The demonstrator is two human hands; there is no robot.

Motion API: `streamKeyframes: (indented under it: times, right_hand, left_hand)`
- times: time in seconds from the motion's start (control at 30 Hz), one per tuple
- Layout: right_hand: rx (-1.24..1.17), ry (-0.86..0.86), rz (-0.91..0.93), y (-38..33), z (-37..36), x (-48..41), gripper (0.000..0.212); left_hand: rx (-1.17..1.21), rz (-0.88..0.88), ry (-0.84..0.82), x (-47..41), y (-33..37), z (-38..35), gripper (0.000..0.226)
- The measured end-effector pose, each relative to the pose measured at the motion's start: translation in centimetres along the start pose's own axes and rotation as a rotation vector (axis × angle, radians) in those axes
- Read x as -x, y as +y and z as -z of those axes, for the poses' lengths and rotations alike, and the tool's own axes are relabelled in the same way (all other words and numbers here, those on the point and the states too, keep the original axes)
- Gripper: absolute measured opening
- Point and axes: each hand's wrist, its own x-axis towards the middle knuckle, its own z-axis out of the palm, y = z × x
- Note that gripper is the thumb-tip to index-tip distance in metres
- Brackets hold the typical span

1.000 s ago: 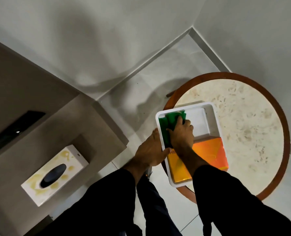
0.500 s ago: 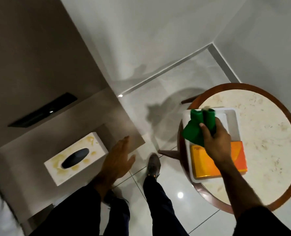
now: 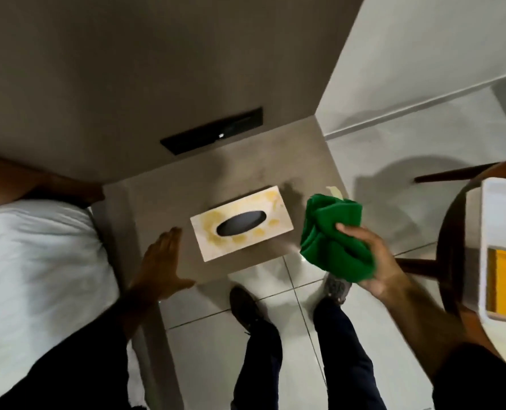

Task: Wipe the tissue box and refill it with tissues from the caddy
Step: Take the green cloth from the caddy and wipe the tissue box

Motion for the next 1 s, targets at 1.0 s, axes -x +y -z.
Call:
streamKeyframes:
  times: [1.0]
  right_hand:
    - [1.950,0.164,0.580,18.0,-1.9,-12.0,0.067]
  left_hand:
    - [0.379,-0.125,0.138,-8.7,-2.6,-7.0,0.151]
